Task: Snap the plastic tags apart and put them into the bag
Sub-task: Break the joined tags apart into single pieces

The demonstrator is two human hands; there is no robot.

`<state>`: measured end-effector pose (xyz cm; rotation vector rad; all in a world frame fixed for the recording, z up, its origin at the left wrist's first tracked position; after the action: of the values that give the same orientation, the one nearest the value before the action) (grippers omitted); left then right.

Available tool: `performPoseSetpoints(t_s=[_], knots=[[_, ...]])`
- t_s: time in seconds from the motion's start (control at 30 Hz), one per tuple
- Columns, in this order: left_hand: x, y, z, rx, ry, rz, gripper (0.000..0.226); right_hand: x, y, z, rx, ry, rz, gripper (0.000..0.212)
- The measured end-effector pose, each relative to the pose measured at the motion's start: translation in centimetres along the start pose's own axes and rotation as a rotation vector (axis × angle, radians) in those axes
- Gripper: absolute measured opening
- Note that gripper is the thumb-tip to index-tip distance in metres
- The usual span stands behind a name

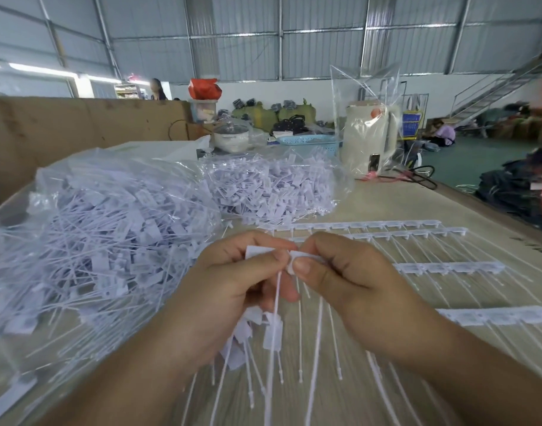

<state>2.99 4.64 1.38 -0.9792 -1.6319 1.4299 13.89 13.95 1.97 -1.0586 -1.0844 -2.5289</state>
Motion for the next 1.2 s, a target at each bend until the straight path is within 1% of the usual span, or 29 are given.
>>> performPoseSetpoints(t_s=[0.07, 0.13, 0.17, 0.23, 0.37, 0.43, 0.5, 0.57, 0.63, 0.67, 0.73, 0.77, 0.83, 0.87, 0.93, 1.0, 1.07, 1.13, 1.2], knots=[[-0.1, -0.1, 0.2, 0.098, 0.089, 0.047, 0.014, -0.3, -0.2, 0.3, 0.013, 0.101, -0.048, 0.028], [-0.2, 0.0, 0.2, 0.131, 0.094, 0.066, 0.009, -0.3, -0.2, 0.4, 0.009, 0.139, -0.062, 0.028], [-0.2, 0.1, 0.1, 0.138, 0.075, 0.059, 0.009, -0.2, -0.1, 0.4, 0.004, 0.128, -0.054, 0.027], [-0.3, 0.1, -0.2, 0.11, 0.015, 0.022, 0.01, -0.1, 0.3, 0.7, -0.016, 0.063, -0.019, 0.024], [-0.3, 0.0, -1.2, -0.082, -0.109, -0.03, 0.009, 0.0, 1.0, 0.4, -0.028, -0.088, 0.045, 0.021], [-0.3, 0.2, -1.7, -0.173, -0.146, -0.036, 0.008, -0.1, 0.9, -0.1, -0.041, -0.158, 0.037, 0.021], [-0.4, 0.5, -1.9, -0.24, -0.173, -0.039, 0.013, 0.0, 0.5, 0.2, -0.141, -0.28, 0.005, 0.027], [-0.6, 0.8, -1.9, -0.24, -0.188, -0.038, 0.018, 0.0, 0.0, 1.7, -0.195, -0.421, -0.059, 0.031], [-0.7, 1.0, -1.7, -0.189, -0.182, -0.029, 0.016, 0.0, -0.5, 3.2, -0.149, -0.487, -0.091, 0.031], [-0.6, 1.0, -1.6, -0.156, -0.175, -0.029, 0.013, 0.0, -0.7, 3.6, -0.117, -0.473, -0.088, 0.031], [-0.5, 1.0, -1.5, -0.114, -0.156, -0.024, 0.009, -0.1, -0.8, 3.3, -0.052, -0.373, -0.069, 0.028], [-0.5, 1.0, -1.5, -0.114, -0.138, -0.013, 0.01, -0.2, -0.7, 2.6, -0.003, -0.303, -0.055, 0.024], [-0.3, 1.1, -1.6, -0.083, -0.088, 0.005, 0.016, -0.3, -0.3, 0.9, 0.128, -0.129, -0.031, 0.008], [-0.3, 1.1, -1.6, -0.052, -0.067, 0.01, 0.017, -0.4, -0.2, 0.1, 0.159, -0.049, -0.023, 0.009], [-0.2, 1.1, -1.5, -0.019, -0.035, 0.017, 0.016, -0.7, -0.2, -0.6, 0.077, 0.045, 0.015, 0.019], [-0.2, 1.2, -1.3, 0.017, -0.018, 0.011, 0.025, -0.8, -0.3, -0.6, -0.05, 0.074, 0.034, 0.032], [-0.3, 1.2, -1.2, 0.096, -0.026, 0.001, 0.019, -0.9, -0.5, -0.6, -0.098, 0.102, 0.019, 0.044], [-0.2, 1.3, -1.0, 0.143, -0.029, 0.005, 0.016, -0.8, -0.6, -0.7, -0.141, 0.13, 0.007, 0.052], [0.1, 1.4, -0.6, 0.146, -0.037, 0.012, 0.015, -0.7, -0.5, -0.4, -0.181, 0.143, 0.015, 0.053]])
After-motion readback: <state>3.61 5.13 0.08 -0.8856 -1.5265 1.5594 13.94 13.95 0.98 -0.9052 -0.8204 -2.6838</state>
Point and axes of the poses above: each hand's wrist, its own x-axis towards the middle knuckle, its own z-axis out of the back of the hand, y = z × x, the point moved 4 cm from there along x, towards the middle knuckle, and after that the axes turned 14 degrees about z, right-handed, at the moved point
